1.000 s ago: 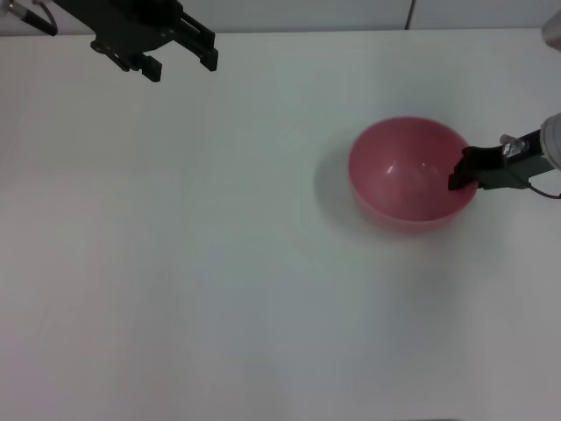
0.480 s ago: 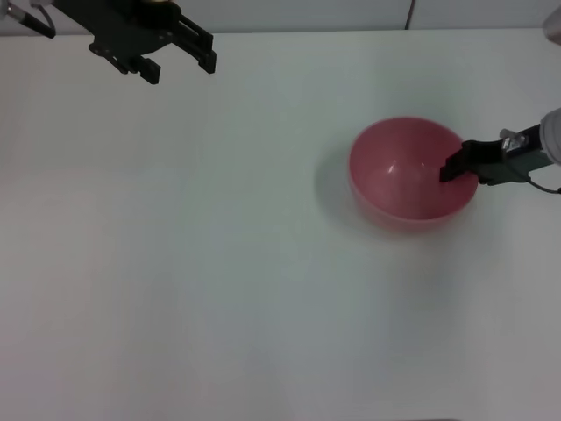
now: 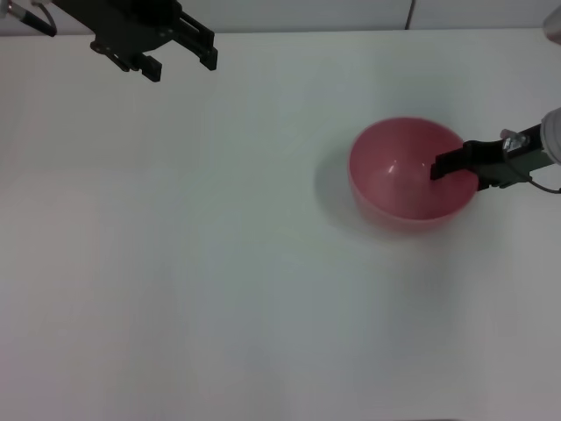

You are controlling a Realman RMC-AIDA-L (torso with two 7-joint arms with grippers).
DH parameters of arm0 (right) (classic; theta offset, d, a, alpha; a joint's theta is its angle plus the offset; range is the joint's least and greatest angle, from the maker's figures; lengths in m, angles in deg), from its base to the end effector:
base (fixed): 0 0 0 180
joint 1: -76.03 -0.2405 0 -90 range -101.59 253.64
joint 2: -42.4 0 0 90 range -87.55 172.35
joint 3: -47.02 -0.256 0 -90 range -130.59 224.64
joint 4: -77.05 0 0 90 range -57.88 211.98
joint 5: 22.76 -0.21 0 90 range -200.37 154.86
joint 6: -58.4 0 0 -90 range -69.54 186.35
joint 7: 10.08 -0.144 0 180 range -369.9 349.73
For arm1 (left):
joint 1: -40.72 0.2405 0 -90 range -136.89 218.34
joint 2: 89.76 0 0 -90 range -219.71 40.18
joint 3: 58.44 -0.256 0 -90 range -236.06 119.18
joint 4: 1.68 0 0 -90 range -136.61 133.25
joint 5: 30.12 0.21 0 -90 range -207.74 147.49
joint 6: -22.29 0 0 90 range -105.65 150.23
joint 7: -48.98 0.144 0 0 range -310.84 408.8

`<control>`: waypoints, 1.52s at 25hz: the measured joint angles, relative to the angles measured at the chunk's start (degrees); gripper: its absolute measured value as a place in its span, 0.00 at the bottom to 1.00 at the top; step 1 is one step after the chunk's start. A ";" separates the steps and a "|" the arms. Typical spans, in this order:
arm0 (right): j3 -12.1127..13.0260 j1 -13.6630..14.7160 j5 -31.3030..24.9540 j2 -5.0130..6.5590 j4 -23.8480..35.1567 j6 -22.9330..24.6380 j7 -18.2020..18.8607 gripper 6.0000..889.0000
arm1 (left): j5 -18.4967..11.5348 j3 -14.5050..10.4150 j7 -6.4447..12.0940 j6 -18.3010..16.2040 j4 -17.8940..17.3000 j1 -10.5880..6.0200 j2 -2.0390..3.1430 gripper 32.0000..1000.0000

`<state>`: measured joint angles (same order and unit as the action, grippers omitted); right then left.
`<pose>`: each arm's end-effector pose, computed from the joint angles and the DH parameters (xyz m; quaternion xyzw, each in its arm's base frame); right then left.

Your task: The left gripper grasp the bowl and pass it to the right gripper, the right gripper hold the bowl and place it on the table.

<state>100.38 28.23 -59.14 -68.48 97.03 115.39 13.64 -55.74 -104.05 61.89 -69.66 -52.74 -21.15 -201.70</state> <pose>0.3030 0.4064 -0.0089 -0.7004 0.6732 -0.0256 0.2357 -0.1267 0.4475 0.0683 -0.7900 -0.5818 0.0349 0.1904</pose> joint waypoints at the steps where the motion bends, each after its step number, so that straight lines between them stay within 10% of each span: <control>1: 0.02 0.00 0.00 0.03 0.01 0.02 0.00 0.71 | -0.01 0.00 0.00 0.01 0.00 0.00 0.01 0.86; 6: 0.01 -0.13 0.00 0.05 0.04 0.28 0.00 0.95 | -0.04 0.00 0.00 0.02 0.00 -0.02 0.05 0.86; 22: 0.22 -0.74 -0.04 -0.27 1.24 3.18 -0.66 0.95 | -0.04 0.00 0.01 0.41 0.00 0.42 0.07 0.86; 38: 0.31 -0.55 8.99 -1.98 20.50 19.55 -10.13 0.95 | 0.54 0.00 0.01 0.53 0.51 2.80 0.97 0.86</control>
<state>100.69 27.67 -50.15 -70.45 117.53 134.94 3.52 -55.20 -104.05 61.90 -69.13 -52.23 -18.35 -200.73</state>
